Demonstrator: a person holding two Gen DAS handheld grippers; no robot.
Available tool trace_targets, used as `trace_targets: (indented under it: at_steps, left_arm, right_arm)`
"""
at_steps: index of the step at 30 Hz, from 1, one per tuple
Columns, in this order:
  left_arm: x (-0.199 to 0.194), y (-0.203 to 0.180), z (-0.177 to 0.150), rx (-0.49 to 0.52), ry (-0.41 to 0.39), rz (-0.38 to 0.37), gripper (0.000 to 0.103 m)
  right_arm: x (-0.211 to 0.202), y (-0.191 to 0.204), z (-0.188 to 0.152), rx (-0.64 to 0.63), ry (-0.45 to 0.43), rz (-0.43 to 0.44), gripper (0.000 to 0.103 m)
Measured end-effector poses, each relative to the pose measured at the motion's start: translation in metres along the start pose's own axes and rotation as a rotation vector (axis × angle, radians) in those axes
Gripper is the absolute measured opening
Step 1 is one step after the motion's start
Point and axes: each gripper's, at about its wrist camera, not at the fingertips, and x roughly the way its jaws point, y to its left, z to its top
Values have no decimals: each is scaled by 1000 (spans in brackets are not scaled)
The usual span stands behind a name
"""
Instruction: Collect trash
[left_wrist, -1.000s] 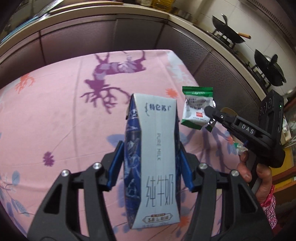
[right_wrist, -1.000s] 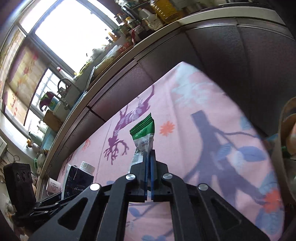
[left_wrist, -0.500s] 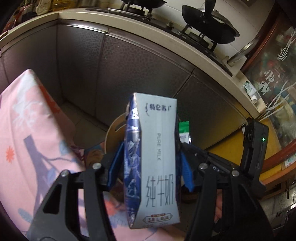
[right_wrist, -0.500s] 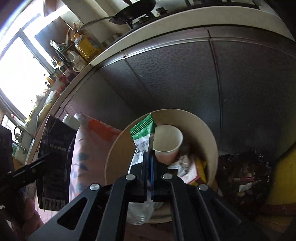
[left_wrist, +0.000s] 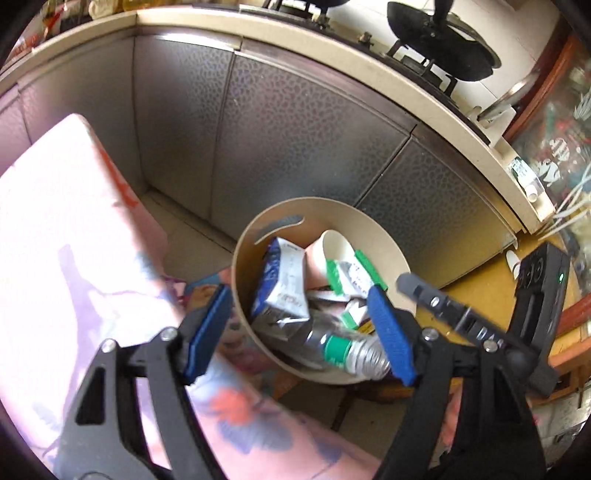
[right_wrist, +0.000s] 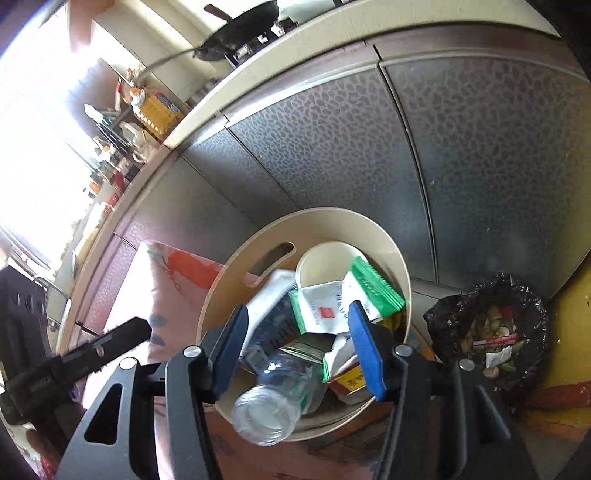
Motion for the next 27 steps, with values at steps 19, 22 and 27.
trace_targets:
  at_steps: [19, 22, 27]
  left_arm:
    - [-157, 71, -131, -33, -188, 348, 73]
    - [-176, 86, -150, -75, -202, 377, 73]
    - [-204, 104, -179, -121, -231, 412, 77]
  right_arm:
    - [-67, 109, -97, -61, 0, 95, 56]
    - [-71, 123, -110, -76, 10, 91, 56]
    - [-75, 142, -126, -90, 30, 88, 56]
